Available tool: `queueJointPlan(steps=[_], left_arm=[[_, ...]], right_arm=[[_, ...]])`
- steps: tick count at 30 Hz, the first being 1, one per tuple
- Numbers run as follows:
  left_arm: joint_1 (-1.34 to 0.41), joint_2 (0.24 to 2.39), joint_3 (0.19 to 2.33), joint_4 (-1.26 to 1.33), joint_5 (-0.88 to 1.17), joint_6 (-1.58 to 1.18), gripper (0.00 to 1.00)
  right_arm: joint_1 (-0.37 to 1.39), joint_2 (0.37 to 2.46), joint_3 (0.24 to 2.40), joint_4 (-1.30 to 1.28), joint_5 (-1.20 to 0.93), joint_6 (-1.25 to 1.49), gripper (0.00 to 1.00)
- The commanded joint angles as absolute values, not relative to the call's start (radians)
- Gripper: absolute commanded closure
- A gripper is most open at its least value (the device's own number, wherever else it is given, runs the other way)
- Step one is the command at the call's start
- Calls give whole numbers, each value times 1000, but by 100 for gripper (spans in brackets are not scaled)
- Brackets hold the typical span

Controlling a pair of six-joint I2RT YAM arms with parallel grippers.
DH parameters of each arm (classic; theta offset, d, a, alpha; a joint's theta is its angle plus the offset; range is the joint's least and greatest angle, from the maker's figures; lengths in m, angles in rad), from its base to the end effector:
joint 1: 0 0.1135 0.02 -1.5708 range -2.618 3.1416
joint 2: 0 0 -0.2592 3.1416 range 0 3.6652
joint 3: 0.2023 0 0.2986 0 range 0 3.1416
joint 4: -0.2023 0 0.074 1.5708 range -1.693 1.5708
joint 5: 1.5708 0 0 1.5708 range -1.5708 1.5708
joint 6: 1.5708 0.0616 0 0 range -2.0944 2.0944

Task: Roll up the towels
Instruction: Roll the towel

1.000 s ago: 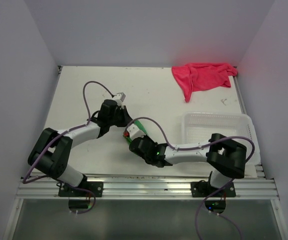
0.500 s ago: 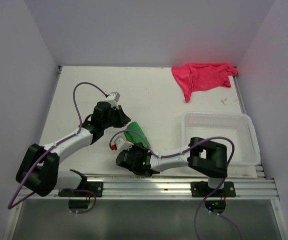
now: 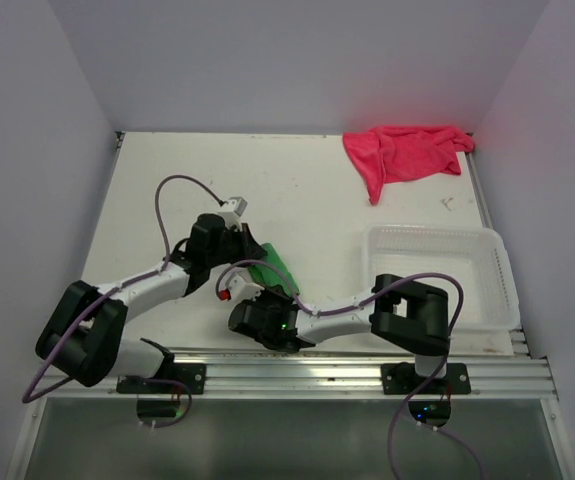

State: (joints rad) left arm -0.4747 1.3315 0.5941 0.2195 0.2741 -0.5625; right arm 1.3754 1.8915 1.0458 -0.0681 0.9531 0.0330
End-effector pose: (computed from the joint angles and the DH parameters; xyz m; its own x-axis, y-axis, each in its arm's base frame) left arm 0.2870 -0.1662 0.1471 -0.7187 -0.2079 -0.6635 0.3144 0.7540 -0.5767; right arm 0.1284 0.3901 0.0935 -0.1692 -0.7565 -0.6317 -0.4661 0.6262 -0.6250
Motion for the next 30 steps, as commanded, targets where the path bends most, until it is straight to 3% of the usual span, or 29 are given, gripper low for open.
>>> queueJointPlan(steps=[1, 8, 11, 15, 30], left_arm=[[-482, 1377, 571, 328, 316, -569, 92], [-485, 1471, 575, 299, 264, -555, 92], [-485, 1480, 566, 270, 227, -554, 93], [-485, 1488, 557, 255, 203, -554, 94], [-485, 1473, 532, 242, 181, -557, 94]], right_arm=[[1376, 1899, 1069, -81, 930, 69, 100], [1348, 1852, 1043, -71, 881, 133, 93], [1325, 1795, 1011, -54, 856, 167, 86], [1295, 1727, 973, -46, 821, 209, 69], [1120, 1430, 833, 38, 467, 428, 41]])
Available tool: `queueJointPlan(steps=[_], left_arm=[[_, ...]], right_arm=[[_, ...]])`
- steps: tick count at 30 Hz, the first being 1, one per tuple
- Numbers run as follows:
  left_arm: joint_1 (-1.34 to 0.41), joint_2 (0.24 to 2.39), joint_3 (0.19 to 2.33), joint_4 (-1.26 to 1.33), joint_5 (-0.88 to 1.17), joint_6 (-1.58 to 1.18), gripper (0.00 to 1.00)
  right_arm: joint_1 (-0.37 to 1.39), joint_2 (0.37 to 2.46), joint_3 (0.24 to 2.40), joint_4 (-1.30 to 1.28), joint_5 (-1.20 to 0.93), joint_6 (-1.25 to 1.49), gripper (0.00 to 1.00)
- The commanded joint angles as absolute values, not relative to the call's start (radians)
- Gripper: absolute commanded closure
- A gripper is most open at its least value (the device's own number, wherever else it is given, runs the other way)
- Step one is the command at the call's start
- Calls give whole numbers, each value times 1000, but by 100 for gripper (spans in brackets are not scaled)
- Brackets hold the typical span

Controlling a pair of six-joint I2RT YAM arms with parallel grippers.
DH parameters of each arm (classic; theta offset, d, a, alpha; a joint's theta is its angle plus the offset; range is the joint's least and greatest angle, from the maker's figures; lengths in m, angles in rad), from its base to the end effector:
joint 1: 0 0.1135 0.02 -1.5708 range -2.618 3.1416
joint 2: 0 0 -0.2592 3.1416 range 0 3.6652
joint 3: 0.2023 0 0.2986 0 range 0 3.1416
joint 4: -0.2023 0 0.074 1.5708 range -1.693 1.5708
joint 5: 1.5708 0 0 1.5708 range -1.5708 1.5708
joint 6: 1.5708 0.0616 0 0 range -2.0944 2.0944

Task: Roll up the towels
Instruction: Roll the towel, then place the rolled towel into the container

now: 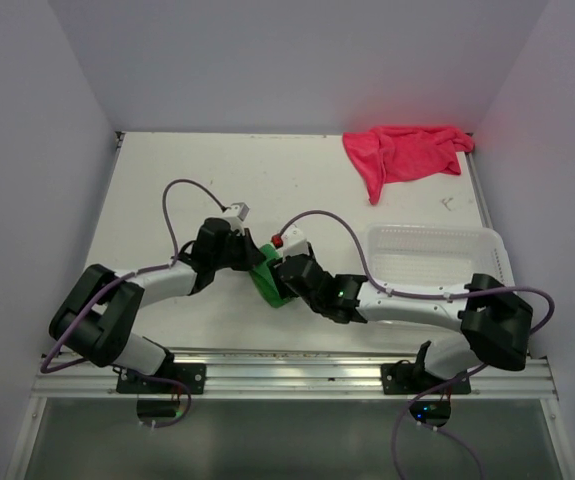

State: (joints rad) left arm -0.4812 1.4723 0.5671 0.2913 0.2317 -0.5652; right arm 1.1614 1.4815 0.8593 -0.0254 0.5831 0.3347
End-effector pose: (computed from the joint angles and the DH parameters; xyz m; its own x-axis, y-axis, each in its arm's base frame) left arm 0.2876 -0.1661 0.1013 -0.7616 -0.1904 -0.6194 0.2475 0.7980 -0.5495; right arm 0.1782 0.3255 0.1743 -0.4209 -0.2812 -0.8624 -0.4793 0.8761 -0.0518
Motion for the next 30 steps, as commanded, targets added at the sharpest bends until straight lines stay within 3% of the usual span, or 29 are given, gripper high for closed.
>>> queueJointPlan(steps=[1, 8, 23, 24, 30], left_arm=[[-485, 1470, 531, 242, 179, -557, 94], [-485, 1456, 515, 239, 169, -566, 95], [-485, 1413, 462, 238, 152, -586, 95], [-485, 1410, 462, 236, 152, -586, 95], [-485, 1405, 488, 229, 155, -586, 95]], right_arm=[[1102, 1411, 825, 47, 400, 472, 41], [968, 1425, 765, 107, 192, 632, 39], [943, 1612, 700, 215, 92, 710, 36], [945, 1615, 703, 204, 97, 701, 38], [977, 1586, 716, 170, 158, 614, 73]])
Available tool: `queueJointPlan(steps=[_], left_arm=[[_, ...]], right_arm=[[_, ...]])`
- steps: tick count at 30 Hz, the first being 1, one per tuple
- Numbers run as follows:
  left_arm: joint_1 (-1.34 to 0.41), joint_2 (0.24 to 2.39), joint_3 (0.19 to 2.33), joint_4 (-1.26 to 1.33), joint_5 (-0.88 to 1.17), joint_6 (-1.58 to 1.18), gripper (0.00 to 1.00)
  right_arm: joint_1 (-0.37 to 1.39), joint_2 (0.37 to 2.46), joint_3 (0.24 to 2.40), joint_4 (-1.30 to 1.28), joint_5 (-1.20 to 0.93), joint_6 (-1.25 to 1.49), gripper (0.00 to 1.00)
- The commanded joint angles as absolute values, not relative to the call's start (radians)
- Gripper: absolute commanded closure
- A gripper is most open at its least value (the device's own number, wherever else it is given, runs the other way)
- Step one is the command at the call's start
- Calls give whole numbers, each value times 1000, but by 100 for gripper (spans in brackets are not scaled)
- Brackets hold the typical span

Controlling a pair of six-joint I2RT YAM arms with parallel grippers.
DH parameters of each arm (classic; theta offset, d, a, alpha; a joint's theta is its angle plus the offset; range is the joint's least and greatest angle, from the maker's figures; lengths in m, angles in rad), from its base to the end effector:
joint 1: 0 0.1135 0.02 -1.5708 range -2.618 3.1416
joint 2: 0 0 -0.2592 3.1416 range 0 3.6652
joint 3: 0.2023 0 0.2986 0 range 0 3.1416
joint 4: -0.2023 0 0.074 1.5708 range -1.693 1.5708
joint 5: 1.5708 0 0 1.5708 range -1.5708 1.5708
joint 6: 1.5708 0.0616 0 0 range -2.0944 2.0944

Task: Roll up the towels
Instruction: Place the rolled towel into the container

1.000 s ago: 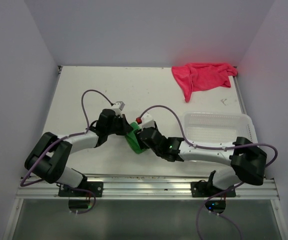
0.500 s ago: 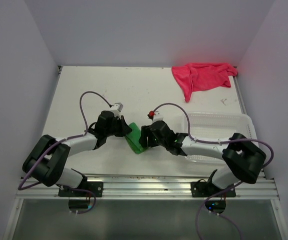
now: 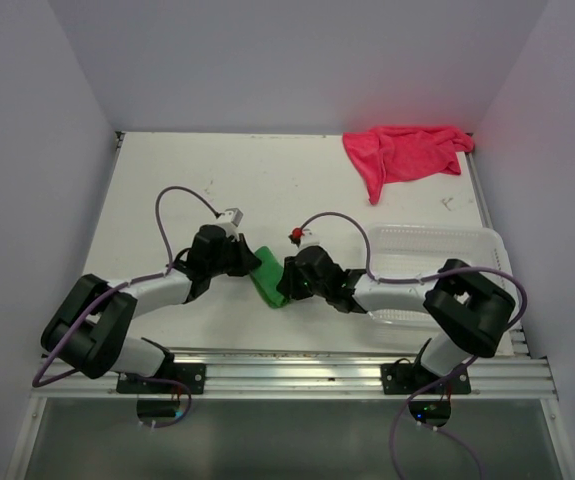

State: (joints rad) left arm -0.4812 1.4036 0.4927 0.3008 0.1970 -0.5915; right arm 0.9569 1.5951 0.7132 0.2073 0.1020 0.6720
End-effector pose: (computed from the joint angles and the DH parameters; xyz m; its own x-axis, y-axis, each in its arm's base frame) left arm 0.2725 -0.1559 0.0978 -0.7540 -0.2232 -0.6178 0.2116 0.8078 -0.5501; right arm 0.2149 0.2941 0.1005 -0.7593 -0.0023 -0.6508 -0.3765 0.8172 0.4364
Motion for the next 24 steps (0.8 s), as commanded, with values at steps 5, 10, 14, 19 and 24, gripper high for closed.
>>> queueJointPlan(steps=[5, 10, 14, 19, 24], left_arm=[[-479, 1396, 554, 180, 159, -578, 94], [-466, 1332, 630, 126, 164, -569, 94], [-466, 1275, 661, 89, 172, -575, 94], [-466, 1238, 673, 89, 189, -591, 94], [-466, 1259, 670, 112, 215, -589, 94]], right_arm=[[1101, 1577, 781, 80, 401, 500, 93], [1187, 1603, 825, 3, 612, 428, 96], [1227, 1623, 859, -37, 698, 400, 95], [1244, 1663, 897, -60, 704, 359, 94], [1244, 1677, 904, -63, 703, 373, 92]])
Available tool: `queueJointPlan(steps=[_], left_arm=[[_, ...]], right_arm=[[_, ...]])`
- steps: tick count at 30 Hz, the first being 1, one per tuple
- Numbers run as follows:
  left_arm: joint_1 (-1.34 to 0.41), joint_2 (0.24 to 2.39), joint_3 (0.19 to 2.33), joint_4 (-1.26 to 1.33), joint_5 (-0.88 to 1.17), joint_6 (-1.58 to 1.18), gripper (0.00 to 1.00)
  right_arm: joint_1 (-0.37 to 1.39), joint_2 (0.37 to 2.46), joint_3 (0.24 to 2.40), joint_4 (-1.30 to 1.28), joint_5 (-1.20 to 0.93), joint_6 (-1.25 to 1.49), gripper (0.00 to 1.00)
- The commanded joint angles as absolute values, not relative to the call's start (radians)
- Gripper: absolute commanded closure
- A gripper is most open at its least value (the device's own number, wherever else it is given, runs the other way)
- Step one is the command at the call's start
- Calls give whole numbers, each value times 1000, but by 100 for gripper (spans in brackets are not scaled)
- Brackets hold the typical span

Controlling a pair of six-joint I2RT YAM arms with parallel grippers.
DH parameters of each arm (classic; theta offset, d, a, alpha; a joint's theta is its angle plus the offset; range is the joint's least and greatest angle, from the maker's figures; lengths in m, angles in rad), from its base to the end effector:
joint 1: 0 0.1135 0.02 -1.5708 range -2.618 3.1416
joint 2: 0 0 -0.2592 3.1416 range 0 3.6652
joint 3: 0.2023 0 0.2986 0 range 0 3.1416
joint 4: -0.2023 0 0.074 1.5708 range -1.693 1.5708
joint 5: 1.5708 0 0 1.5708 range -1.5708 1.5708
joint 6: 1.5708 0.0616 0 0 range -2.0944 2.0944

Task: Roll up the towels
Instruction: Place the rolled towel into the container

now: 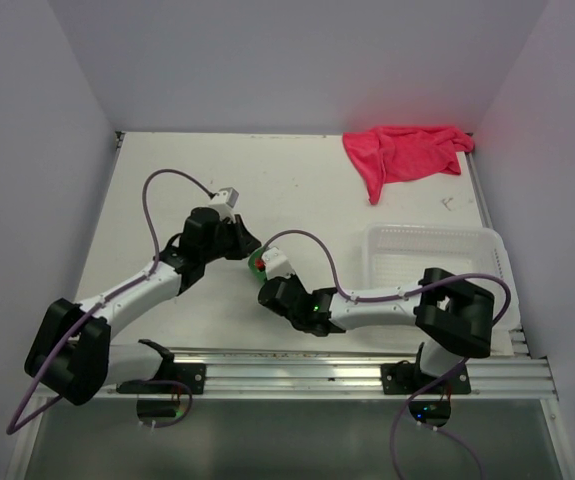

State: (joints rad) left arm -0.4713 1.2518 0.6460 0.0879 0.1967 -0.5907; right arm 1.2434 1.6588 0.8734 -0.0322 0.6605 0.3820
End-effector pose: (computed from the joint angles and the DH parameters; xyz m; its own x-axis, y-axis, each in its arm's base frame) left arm 0.2887 -0.1606 0.1758 -0.6986 -0.2570 -0.6678 0.2498 0.7869 -0.5643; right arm 0.1567 0.3438 0.1178 -0.4461 -0.3982 -0.8015 -0.4812 0.8618 -0.1603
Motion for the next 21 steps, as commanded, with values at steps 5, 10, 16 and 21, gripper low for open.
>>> queueJointPlan(steps=[5, 10, 16, 21], left_arm=[[-471, 1324, 638, 153, 232, -584, 94], [-474, 1391, 634, 176, 229, -561, 94], [-474, 1427, 624, 173, 204, -546, 94], [-474, 1434, 618, 176, 204, -545, 94]], right_arm=[[1243, 1678, 908, -71, 680, 391, 88], [1238, 1675, 911, -69, 660, 410, 84], [1210, 1643, 910, -77, 608, 428, 64], [1186, 1595, 914, -80, 543, 430, 44]])
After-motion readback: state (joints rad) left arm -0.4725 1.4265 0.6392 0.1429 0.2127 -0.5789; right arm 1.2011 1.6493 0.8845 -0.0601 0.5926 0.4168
